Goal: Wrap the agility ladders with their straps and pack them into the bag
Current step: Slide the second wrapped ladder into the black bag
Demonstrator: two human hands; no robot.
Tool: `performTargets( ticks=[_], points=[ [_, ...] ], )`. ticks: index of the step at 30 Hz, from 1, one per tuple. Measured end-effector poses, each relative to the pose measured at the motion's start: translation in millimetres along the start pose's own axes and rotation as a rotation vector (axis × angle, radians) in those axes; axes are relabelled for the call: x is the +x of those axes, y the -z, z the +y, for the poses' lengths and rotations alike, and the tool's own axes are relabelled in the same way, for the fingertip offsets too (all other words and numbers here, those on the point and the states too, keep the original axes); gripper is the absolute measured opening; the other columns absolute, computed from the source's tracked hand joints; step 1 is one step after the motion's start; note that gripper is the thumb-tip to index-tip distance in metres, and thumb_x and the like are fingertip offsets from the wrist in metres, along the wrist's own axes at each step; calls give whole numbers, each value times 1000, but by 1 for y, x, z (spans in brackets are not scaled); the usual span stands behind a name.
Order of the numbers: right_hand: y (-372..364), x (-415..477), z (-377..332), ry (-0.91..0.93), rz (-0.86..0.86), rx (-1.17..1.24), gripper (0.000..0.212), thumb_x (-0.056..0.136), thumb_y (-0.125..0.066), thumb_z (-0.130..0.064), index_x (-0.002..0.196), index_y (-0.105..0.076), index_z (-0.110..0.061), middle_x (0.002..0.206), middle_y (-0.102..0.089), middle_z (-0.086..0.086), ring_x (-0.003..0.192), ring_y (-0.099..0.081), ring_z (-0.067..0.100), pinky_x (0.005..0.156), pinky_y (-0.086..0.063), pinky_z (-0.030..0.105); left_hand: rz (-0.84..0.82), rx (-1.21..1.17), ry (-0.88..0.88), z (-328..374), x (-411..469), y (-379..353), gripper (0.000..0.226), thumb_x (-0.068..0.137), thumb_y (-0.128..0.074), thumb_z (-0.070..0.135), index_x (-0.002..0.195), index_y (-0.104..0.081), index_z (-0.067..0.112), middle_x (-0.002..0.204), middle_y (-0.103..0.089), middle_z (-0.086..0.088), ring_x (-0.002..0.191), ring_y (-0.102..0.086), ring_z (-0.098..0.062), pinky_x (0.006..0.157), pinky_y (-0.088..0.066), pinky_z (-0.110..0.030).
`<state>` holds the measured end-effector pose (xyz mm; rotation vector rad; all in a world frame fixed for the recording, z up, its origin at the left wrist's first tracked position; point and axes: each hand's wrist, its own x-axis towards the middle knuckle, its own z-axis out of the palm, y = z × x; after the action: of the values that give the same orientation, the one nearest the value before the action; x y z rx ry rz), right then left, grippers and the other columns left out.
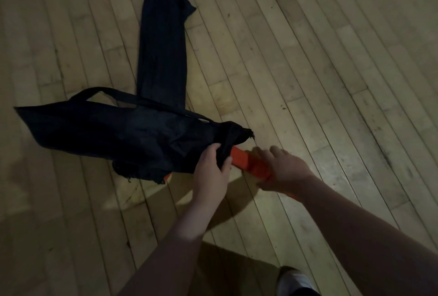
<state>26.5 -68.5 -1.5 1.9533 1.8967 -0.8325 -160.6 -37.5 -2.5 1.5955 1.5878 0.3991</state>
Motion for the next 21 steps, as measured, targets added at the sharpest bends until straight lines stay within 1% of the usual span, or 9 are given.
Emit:
performTargets(
  ticks=[1,3,6,9,11,14,18,19,21],
  points=[
    [-7,-4,5,-11,-23,-51,81,75,-67,-50,140,-24,-26,122,-48,1,106,-53,19,85,-50,35,-18,-23,19,1,0,0,44,93,-57,23,134,-44,16,128,-51,-2,117,-48,-13,88,-37,-18],
    [-17,-8,10,-15,-2,-130,79,80,-65,-45,142,-20,-25,127,-49,3,109,-54,21,90,-48,36,-34,-30,54,3,1,0,49,91,-59,16,137,-41,18,130,-49,-2,116,-46,-11,90,-36,-17],
    [-19,-8,5,-34,66,-152,74,82,-62,-42,142,-24,-23,124,-52,4,106,-56,21,88,-45,34,-38,14,46,1,4,2,47,94,-53,9,138,-42,16,134,-46,-3,123,-45,-15,96,-33,-18],
    [-13,-2,-13,-35,111,-102,68,81,-62,-39,138,-31,-19,121,-51,4,101,-57,22,82,-46,32,-77,73,-11,-4,6,1,38,96,-44,5,133,-51,9,130,-48,-3,119,-48,-16,93,-29,-11],
    [-7,7,-29,-23,187,8,57,82,-63,-33,131,-38,-16,119,-53,5,100,-58,23,80,-48,32,-101,53,-80,-2,5,0,36,96,-42,2,129,-56,7,124,-51,-1,112,-49,-12,90,-30,-8],
    [8,17,-58,-6,349,377,44,86,-60,-17,125,-39,-13,118,-57,11,100,-59,27,77,-46,32,-79,-54,-193,10,-3,-3,32,94,-43,-2,120,-60,4,113,-51,0,99,-48,-5,82,-32,0],
    [32,32,-90,133,382,614,57,91,-53,-11,142,-30,-16,132,-51,13,116,-53,25,93,-41,28,176,-182,-143,21,-3,6,25,89,-44,0,109,-60,-2,105,-46,1,83,-41,9,76,-30,4],
    [34,35,-93,154,372,633,57,89,-55,-11,142,-34,-15,129,-52,13,115,-53,24,92,-40,24,212,-205,-163,22,-2,11,26,87,-44,4,105,-61,-2,102,-47,1,83,-42,10,76,-31,3],
    [36,39,-94,153,374,648,42,85,-60,-9,127,-55,-13,107,-56,10,96,-57,21,79,-41,18,214,-199,-257,21,-2,22,29,84,-44,14,100,-62,-1,98,-48,0,83,-43,6,77,-32,1]
  ],
)
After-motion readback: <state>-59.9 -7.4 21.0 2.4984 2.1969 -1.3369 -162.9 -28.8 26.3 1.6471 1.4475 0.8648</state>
